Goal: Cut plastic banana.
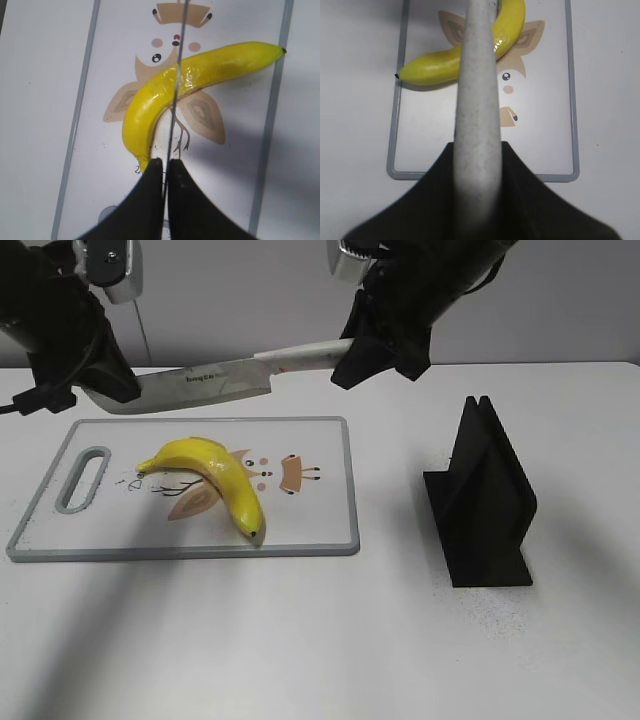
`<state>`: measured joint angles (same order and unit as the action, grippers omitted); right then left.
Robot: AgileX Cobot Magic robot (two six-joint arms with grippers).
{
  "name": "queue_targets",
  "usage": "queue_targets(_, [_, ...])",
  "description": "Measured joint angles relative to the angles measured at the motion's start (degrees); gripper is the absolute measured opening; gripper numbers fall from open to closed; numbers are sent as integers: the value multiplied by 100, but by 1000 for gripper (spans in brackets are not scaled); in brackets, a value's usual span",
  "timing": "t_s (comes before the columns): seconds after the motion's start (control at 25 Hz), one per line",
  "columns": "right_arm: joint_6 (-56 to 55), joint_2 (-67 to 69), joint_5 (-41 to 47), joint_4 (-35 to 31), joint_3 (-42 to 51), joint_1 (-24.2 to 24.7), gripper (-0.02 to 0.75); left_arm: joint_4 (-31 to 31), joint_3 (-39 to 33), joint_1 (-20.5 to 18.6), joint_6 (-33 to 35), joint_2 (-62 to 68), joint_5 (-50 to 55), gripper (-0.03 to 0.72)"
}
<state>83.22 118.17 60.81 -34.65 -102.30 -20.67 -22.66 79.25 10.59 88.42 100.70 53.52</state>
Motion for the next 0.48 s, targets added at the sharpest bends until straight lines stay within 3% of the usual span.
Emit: queue_targets(0.48, [-62, 676, -288, 285, -20, 6, 165, -149, 6, 6, 10, 851, -265, 8])
